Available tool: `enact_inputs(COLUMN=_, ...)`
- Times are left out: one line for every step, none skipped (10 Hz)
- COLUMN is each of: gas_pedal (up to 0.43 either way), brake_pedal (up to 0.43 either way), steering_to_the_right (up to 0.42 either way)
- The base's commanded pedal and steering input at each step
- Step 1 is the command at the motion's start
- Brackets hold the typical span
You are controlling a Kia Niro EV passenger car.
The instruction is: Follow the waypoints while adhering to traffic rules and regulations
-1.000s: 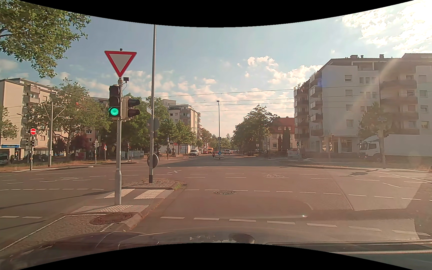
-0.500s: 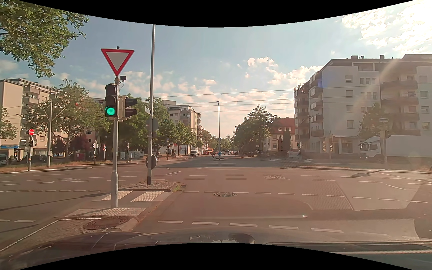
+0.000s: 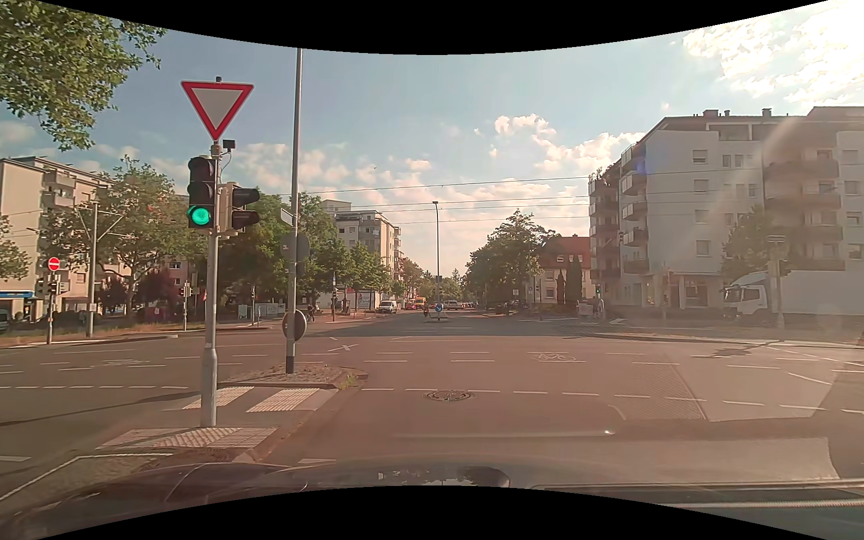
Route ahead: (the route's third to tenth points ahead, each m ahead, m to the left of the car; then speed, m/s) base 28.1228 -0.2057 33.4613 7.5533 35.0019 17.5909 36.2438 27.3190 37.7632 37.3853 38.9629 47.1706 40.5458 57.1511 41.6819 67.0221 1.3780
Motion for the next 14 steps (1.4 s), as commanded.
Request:
enact_inputs(gas_pedal=0.209, brake_pedal=0.0, steering_to_the_right=0.003)
enact_inputs(gas_pedal=0.209, brake_pedal=0.0, steering_to_the_right=0.003)
enact_inputs(gas_pedal=0.197, brake_pedal=0.0, steering_to_the_right=0.003)
enact_inputs(gas_pedal=0.189, brake_pedal=0.0, steering_to_the_right=0.003)
enact_inputs(gas_pedal=0.169, brake_pedal=0.0, steering_to_the_right=0.002)
enact_inputs(gas_pedal=0.169, brake_pedal=0.0, steering_to_the_right=0.002)
enact_inputs(gas_pedal=0.169, brake_pedal=0.0, steering_to_the_right=0.002)
enact_inputs(gas_pedal=0.169, brake_pedal=0.0, steering_to_the_right=0.002)
enact_inputs(gas_pedal=0.169, brake_pedal=0.0, steering_to_the_right=0.002)
enact_inputs(gas_pedal=0.169, brake_pedal=0.0, steering_to_the_right=0.002)
enact_inputs(gas_pedal=0.157, brake_pedal=0.0, steering_to_the_right=0.002)
enact_inputs(gas_pedal=0.118, brake_pedal=0.0, steering_to_the_right=0.002)
enact_inputs(gas_pedal=0.079, brake_pedal=0.0, steering_to_the_right=0.002)
enact_inputs(gas_pedal=0.047, brake_pedal=0.0, steering_to_the_right=0.0)
